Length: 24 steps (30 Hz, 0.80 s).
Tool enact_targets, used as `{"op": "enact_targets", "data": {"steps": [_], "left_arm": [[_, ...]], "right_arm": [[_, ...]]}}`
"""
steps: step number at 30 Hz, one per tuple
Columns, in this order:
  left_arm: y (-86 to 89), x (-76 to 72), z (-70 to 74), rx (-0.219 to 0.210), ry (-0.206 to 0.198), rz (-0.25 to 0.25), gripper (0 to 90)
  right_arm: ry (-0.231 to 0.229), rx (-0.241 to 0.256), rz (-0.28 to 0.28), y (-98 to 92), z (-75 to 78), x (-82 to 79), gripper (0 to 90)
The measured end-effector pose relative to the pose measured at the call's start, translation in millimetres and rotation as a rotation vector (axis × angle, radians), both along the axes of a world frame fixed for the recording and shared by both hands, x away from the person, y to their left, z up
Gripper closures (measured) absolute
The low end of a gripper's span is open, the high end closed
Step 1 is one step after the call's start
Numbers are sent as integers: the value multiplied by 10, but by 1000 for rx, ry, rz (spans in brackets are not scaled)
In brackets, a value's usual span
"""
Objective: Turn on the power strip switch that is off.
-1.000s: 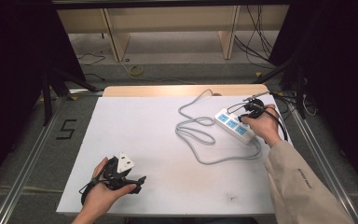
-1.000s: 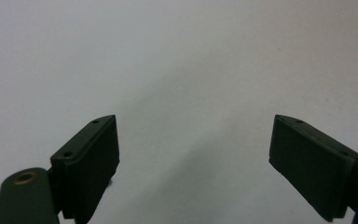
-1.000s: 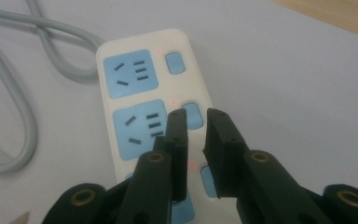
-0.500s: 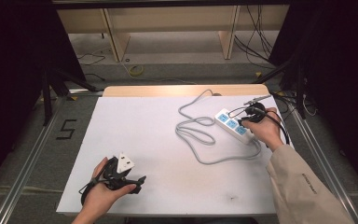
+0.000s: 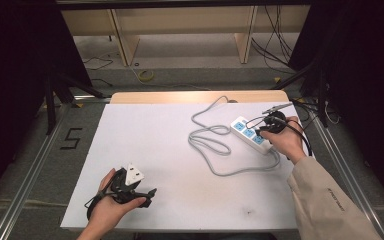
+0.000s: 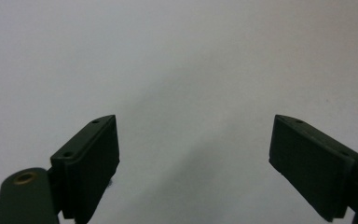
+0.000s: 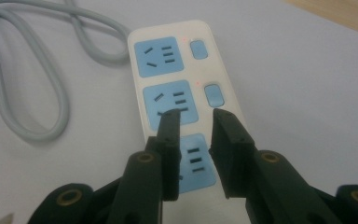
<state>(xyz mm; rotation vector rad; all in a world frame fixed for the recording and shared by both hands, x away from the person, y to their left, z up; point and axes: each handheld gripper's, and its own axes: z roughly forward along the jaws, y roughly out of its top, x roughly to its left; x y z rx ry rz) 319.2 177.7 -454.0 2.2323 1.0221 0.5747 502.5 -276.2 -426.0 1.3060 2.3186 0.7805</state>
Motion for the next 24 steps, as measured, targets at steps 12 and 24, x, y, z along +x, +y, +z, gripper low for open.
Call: {"op": "enact_targets", "data": {"steps": [12, 24], "left_arm": [[-5, -2, 0, -4, 0, 3, 156], [-3, -5, 0, -11, -1, 9, 156]], "right_arm": [[-4, 20, 24, 11, 40, -122, 677], [-9, 24, 67, 106, 64, -264, 650]]}}
